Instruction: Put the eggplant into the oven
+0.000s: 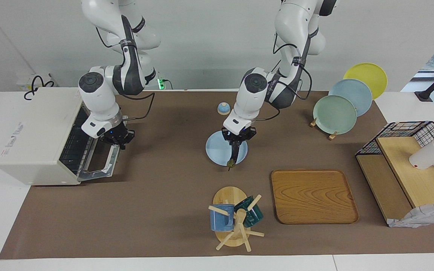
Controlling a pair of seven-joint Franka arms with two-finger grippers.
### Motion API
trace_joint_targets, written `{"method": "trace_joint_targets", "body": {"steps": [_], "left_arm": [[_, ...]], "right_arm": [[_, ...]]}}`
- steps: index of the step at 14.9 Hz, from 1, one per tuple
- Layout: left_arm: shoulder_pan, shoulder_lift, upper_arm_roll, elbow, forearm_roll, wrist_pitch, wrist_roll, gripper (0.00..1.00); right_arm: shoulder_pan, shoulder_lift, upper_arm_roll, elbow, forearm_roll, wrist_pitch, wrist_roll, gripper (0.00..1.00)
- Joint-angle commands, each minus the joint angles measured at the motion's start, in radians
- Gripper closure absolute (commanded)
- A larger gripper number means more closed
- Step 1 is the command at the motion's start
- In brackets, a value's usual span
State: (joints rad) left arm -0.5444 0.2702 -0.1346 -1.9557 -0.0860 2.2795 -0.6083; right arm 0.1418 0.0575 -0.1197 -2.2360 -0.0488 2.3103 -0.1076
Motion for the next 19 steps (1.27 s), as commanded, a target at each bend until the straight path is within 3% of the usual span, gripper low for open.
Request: {"method": "trace_joint_targets", "body": {"steps": [1, 8, 9, 10, 11, 14, 19], "left_arm": [[-0.054, -0.022, 0.018, -0.066, -0.017, 0.069, -0.048, 1.00], [-0.052, -0.017, 0.018, -0.074, -0.017, 0.071, -0.036, 1.00], [-0.051, -0.017, 0.018, -0.074, -0.017, 0.069, -0.034, 0.91], [-0.051, -0.017, 0.018, -0.072, -0.017, 0.068, -0.034, 0.30], [-0.048, -0.017, 0.020, -0.068, -0.017, 0.058, -0.033, 0.00], [-0.034, -0.034, 0.020, -0.060, -0.015, 0.025, -0.008, 0.00], [0.113, -0.095, 0.024, 0.087, -0.015, -0.234, 0.122, 0.00]], "right_arm": [[-0.044, 0.079, -0.029, 0.007, -0.043, 0.104, -0.018, 1.00], [0.019, 0.105, -0.028, 0.012, 0.021, 0.113, 0.057, 1.00], [0.019, 0.105, -0.028, 0.009, 0.023, 0.115, 0.059, 1.00], [0.019, 0.105, -0.028, 0.007, 0.023, 0.115, 0.059, 1.00], [0.019, 0.110, -0.028, 0.007, 0.023, 0.115, 0.059, 1.00], [0.033, 0.120, -0.018, 0.029, 0.088, 0.115, 0.068, 1.00], [0.128, 0.139, 0.002, 0.160, 0.121, -0.004, 0.126, 1.00]]}}
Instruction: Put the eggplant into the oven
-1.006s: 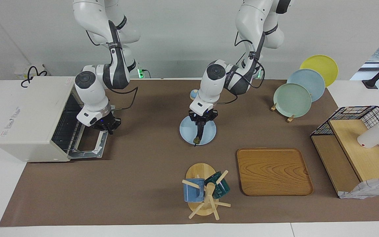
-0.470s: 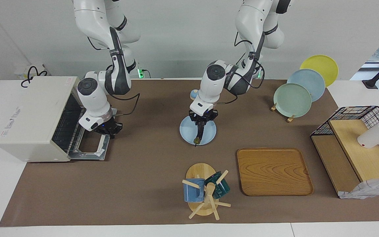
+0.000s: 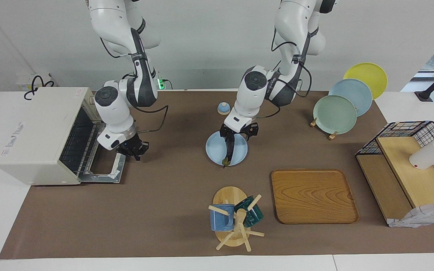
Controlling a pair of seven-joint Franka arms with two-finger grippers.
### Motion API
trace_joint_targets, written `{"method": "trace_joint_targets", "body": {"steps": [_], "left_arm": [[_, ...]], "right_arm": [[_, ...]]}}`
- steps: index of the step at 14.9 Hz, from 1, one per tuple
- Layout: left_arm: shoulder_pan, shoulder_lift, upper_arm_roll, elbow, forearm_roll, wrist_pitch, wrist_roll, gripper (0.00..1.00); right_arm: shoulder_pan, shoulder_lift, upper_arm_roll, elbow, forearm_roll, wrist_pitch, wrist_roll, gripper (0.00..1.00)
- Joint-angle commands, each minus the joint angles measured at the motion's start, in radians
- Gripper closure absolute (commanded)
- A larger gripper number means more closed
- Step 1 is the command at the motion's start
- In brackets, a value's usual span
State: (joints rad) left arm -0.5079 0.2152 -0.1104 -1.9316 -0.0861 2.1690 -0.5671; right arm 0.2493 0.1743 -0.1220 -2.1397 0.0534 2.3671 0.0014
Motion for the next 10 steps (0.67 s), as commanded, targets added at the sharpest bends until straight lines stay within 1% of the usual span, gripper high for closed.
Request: {"method": "trace_joint_targets", "body": {"steps": [1, 2, 4, 5, 6, 8, 9, 10], "left_arm": [[0.121, -0.040, 0.002, 0.110, -0.015, -0.192, 0.123, 0.00], [0.162, -0.039, 0.003, 0.159, -0.012, -0.255, 0.172, 0.00], [0.251, -0.043, 0.006, 0.221, 0.000, -0.320, 0.251, 0.00], [0.288, -0.054, 0.006, 0.232, 0.000, -0.331, 0.285, 0.00], [0.316, -0.063, 0.008, 0.235, 0.000, -0.334, 0.309, 0.00], [0.363, -0.092, 0.009, 0.235, 0.002, -0.347, 0.328, 0.00], [0.386, -0.111, 0.008, 0.237, 0.021, -0.366, 0.345, 0.00], [0.400, -0.132, 0.006, 0.240, 0.049, -0.397, 0.367, 0.00]], "right_arm": [[0.056, 0.022, 0.004, 0.101, 0.019, -0.104, 0.028, 0.93], [0.091, 0.027, 0.004, 0.150, 0.016, -0.158, 0.060, 0.84], [0.143, 0.056, 0.005, 0.271, 0.006, -0.279, 0.158, 0.81], [0.178, 0.077, 0.004, 0.346, 0.005, -0.334, 0.193, 0.80], [0.221, 0.096, 0.004, 0.409, 0.005, -0.371, 0.233, 0.80], [0.309, 0.134, 0.005, 0.496, 0.003, -0.410, 0.366, 0.80], [0.358, 0.172, 0.005, 0.559, -0.001, -0.446, 0.438, 0.77], [0.404, 0.221, 0.005, 0.636, -0.018, -0.491, 0.503, 0.76]]}}
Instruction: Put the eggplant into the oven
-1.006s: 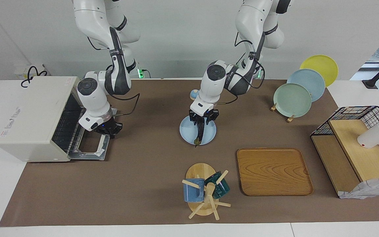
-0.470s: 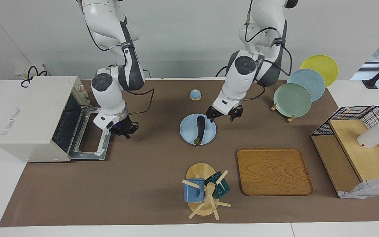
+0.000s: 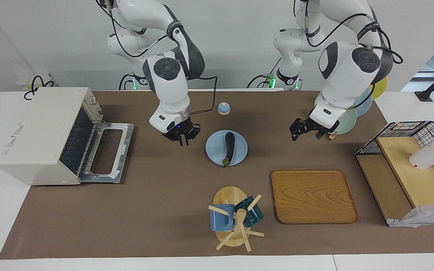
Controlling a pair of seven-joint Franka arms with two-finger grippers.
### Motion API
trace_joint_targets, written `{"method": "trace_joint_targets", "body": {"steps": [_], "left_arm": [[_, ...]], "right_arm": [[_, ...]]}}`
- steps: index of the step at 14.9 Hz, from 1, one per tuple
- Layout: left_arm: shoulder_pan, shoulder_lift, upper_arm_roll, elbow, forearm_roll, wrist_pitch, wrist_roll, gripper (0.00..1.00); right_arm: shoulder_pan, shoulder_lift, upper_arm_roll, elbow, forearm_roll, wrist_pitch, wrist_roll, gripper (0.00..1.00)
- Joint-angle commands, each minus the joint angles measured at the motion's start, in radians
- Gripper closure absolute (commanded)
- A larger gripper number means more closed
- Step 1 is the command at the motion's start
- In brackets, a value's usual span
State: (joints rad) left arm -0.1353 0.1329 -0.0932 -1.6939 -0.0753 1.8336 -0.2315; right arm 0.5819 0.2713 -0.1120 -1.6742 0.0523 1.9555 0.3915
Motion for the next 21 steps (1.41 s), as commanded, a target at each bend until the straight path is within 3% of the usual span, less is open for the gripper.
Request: {"method": "trace_joint_targets", "body": {"steps": [1, 3, 8, 15, 21], "left_arm": [[0.036, -0.071, -0.010, 0.000, 0.040, -0.088, 0.047, 0.00], [0.054, -0.107, -0.011, -0.001, 0.042, -0.140, 0.050, 0.00], [0.056, -0.162, -0.011, -0.021, 0.042, -0.205, 0.052, 0.00], [0.054, -0.147, -0.010, 0.049, 0.045, -0.252, 0.050, 0.00], [0.092, -0.148, -0.010, 0.042, 0.051, -0.283, 0.151, 0.00]], "right_arm": [[0.117, 0.182, -0.005, 0.241, -0.037, -0.116, 0.174, 0.75], [0.162, 0.256, -0.003, 0.333, -0.037, -0.100, 0.256, 0.75], [0.277, 0.312, -0.003, 0.341, -0.028, 0.069, 0.403, 0.77], [0.314, 0.237, -0.003, 0.044, -0.048, 0.324, 0.336, 0.75], [0.317, 0.212, 0.000, -0.031, -0.101, 0.370, 0.288, 0.75]]}}
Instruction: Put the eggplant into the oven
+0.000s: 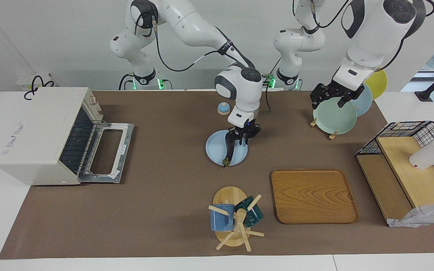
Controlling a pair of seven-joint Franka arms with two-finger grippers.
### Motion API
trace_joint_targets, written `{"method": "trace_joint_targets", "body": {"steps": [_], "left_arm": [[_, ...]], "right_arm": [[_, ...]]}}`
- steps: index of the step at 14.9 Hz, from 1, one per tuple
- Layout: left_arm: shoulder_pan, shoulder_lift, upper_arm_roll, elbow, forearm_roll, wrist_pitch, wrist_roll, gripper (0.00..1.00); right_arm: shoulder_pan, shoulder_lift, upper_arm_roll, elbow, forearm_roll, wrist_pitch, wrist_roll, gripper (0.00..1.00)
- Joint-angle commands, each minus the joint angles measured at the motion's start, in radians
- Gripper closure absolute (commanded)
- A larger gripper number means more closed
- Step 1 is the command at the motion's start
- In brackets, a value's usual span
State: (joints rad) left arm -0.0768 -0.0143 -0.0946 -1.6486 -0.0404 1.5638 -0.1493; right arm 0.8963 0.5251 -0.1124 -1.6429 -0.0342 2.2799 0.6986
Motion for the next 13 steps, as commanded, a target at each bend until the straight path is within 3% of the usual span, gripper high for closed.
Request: {"method": "trace_joint_targets", "body": {"steps": [1, 5, 7, 10, 13], "left_arm": [[0.038, 0.002, -0.008, -0.005, 0.016, -0.002, 0.074, 0.00], [0.040, 0.023, -0.008, 0.016, 0.017, 0.053, 0.074, 0.00], [0.038, 0.036, -0.007, 0.065, 0.017, 0.007, 0.070, 0.00], [0.035, 0.033, -0.008, 0.070, 0.037, -0.077, 0.065, 0.00], [0.042, 0.031, -0.008, 0.064, 0.033, -0.083, 0.062, 0.00]], "right_arm": [[0.003, -0.042, 0.000, -0.063, -0.015, 0.047, -0.021, 0.75], [0.018, -0.043, 0.003, -0.067, -0.015, 0.050, -0.028, 0.75], [0.020, -0.048, 0.003, -0.098, -0.015, 0.087, -0.074, 0.75], [0.020, -0.065, 0.003, -0.161, -0.015, 0.138, -0.114, 0.75], [0.020, -0.065, 0.003, -0.164, -0.015, 0.151, -0.117, 0.78]]}}
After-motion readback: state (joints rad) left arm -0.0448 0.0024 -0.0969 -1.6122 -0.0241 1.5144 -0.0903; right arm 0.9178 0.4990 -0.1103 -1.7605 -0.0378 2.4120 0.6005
